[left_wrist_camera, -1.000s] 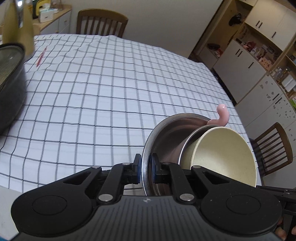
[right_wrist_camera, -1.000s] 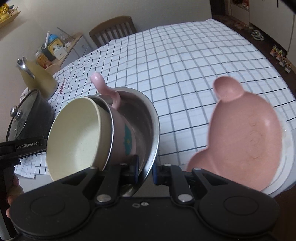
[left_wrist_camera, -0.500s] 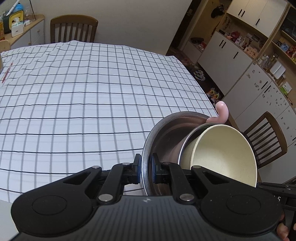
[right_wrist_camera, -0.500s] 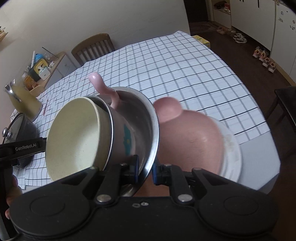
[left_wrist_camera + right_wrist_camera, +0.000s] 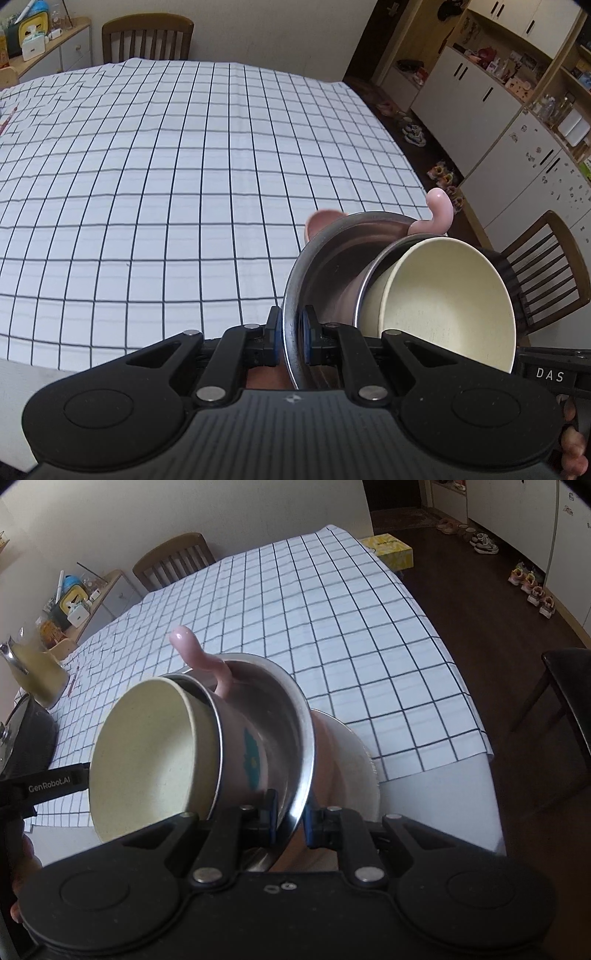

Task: Organize plates and bowls
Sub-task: 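Lift the nested stack with both grippers and carry it over the pink plate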

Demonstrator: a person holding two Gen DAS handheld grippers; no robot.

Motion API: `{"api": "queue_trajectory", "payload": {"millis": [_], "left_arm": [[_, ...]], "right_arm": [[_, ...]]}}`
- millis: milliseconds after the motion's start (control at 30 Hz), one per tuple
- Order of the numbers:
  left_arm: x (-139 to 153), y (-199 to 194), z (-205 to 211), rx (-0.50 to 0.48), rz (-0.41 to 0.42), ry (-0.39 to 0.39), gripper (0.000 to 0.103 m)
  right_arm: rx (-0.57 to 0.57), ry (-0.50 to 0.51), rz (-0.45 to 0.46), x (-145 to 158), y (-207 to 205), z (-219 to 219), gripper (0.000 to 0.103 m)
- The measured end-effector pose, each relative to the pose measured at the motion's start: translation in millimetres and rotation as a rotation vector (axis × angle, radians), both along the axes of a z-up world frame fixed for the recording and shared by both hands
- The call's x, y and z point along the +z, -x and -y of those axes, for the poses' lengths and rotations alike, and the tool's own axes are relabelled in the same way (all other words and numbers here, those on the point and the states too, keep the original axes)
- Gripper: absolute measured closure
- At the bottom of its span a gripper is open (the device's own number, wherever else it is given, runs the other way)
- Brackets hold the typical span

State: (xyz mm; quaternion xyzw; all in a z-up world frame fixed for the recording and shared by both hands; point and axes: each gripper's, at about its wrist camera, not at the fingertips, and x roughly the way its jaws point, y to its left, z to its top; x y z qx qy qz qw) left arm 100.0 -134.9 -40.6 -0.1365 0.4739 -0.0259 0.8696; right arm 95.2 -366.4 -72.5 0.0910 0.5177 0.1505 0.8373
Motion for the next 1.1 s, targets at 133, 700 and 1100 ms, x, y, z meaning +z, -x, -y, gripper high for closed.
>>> {"api": "queue_trajectory", "payload": {"millis": [133,700,1100], "left_arm": [[-9.0,1.0,6.9,0.027,-0.019,-0.017,0.093],[-29.8,2.2,19.0,0.097,-0.067,-0.049,0.093],[-32.8,-3.5,15.2,0.104,-0.070,-0.056,0.093]], "right_arm": [[0.031,-0.008,-0.019,-10.2,-4.6,9.2,0.089],[0.131,-0.010,-0.064,-34.2,-22.8,9.1,0.089],[0.158,-0.003,-0.045,-32.6,-22.8,7.5,0.084]]}}
